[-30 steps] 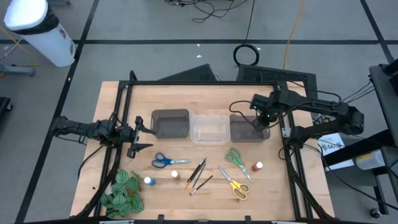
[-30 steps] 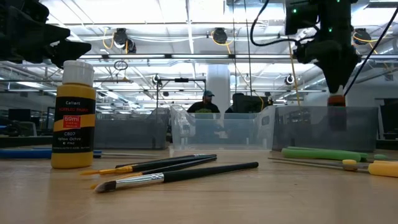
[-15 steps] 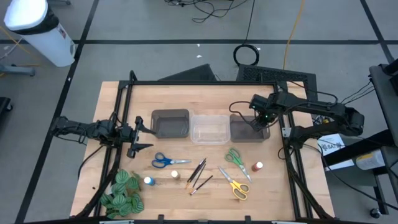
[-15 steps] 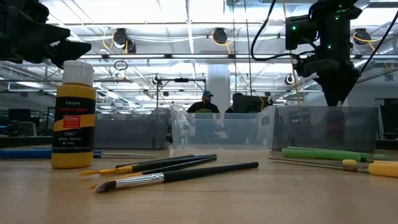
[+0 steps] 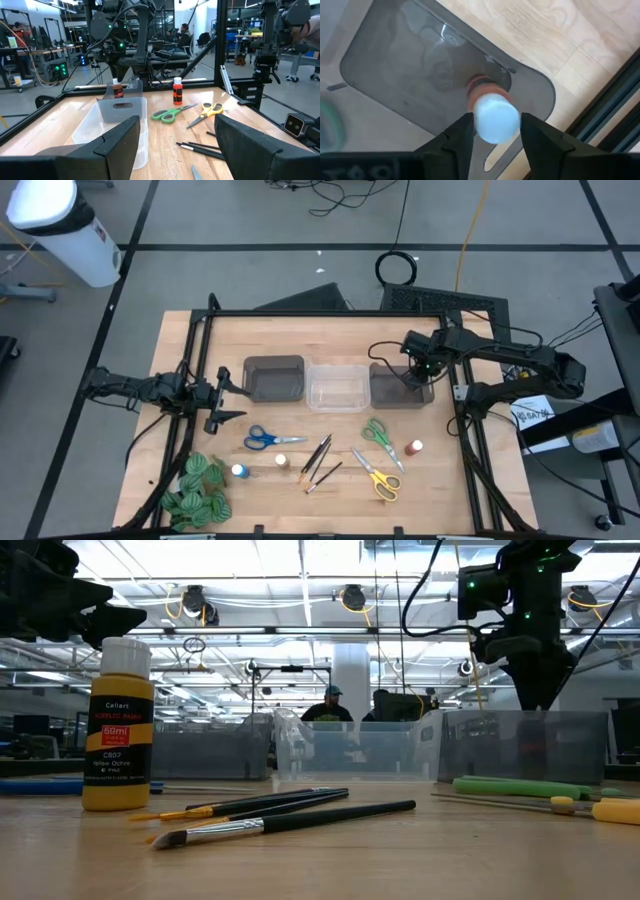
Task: Pick & Place Paint Supplies
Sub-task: Put the brown paint bottle into the right black bin
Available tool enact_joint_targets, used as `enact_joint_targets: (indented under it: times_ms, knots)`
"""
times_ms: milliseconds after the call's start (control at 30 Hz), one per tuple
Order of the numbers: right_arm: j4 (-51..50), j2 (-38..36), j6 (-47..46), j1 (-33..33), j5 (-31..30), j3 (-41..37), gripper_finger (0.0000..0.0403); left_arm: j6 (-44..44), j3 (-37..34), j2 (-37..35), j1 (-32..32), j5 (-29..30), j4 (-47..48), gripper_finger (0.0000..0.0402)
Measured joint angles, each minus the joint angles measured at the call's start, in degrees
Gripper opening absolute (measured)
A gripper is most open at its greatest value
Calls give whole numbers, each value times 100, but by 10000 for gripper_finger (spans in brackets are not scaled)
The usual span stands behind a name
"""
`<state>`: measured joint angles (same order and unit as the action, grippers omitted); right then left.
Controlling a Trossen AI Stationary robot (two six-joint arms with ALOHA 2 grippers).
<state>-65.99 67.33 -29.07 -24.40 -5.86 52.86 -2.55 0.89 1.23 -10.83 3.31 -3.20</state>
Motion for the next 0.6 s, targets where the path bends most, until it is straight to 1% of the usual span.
enact_joint_targets:
  times_ms: [300,600]
  knots:
    - [233,0,126,0,-5,0,150,0,0,0,-2,0,2,269]
    - [193,-94,174,0,8,0,153,0,0,-1,-1,0,0,269]
